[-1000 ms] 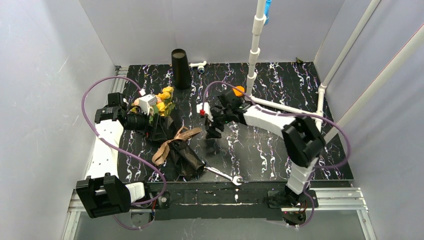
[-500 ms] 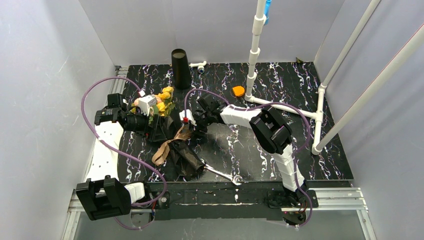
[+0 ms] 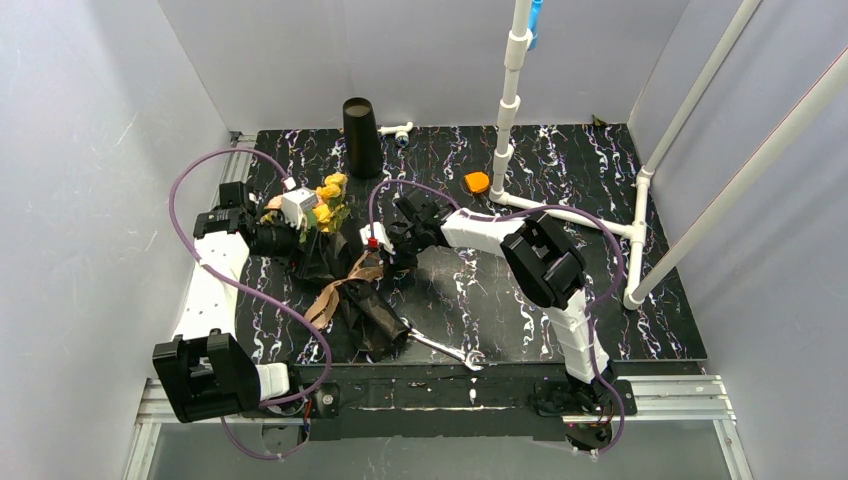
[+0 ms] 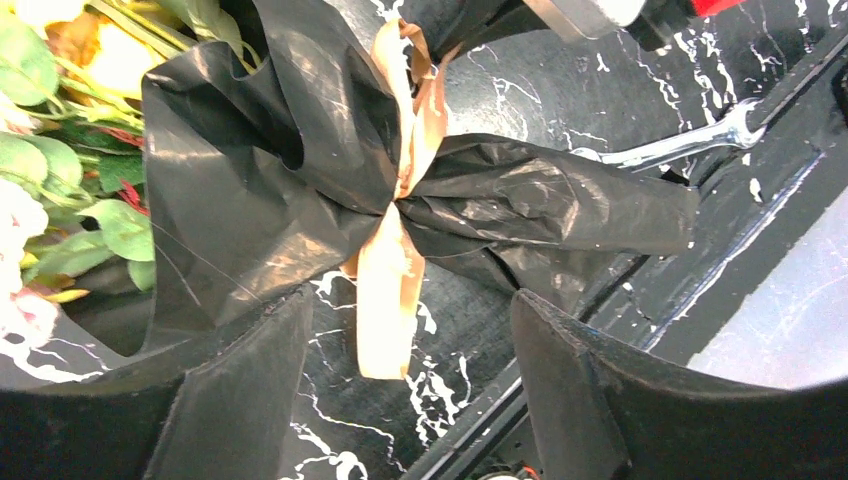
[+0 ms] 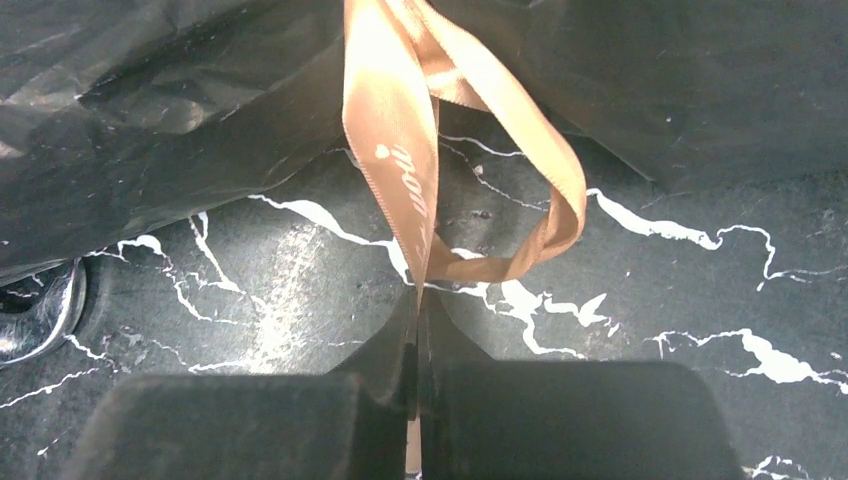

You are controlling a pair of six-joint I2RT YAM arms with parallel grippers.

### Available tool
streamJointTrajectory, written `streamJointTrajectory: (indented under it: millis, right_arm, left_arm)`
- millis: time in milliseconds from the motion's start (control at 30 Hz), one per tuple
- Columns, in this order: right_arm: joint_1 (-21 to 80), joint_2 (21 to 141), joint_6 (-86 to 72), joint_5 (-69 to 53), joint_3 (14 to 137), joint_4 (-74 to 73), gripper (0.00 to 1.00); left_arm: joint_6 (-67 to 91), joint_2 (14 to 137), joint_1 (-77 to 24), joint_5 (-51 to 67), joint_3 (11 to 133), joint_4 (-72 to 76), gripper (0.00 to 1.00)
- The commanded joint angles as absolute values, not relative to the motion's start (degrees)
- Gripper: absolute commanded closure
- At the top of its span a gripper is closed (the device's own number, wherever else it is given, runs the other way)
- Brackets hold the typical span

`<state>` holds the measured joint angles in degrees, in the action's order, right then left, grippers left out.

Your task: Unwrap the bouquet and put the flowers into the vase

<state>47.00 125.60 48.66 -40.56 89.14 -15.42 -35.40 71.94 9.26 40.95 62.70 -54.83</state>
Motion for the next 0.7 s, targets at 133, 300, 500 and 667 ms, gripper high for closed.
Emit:
streamJointTrajectory:
  millis: [133,300,500,667]
  right_arm:
    - [46.85,119.05,44.63,-39.20,87.36,-15.82,0.99]
    - [46.85,118.69,39.21,-39.17,87.07,-13.90,0.99]
    - [46.85,116.41,34.62,-39.36,85.24,-11.07,0.99]
    - [46.00,114.03,32.36,-39.52,84.91,-10.64,0.99]
  left_arm:
    - [-36.34,73.34,6.33,39.28,64.90,-47.28,0.31]
    - [-34.98,74.51,3.42,35.11,61.77,-41.82,0.22]
    - [-36.35,79.05,1.47,29.89,59.03,-38.59,0.24]
    - [-36.07,81.64,1.41,27.12,58.53,-38.58,0.32]
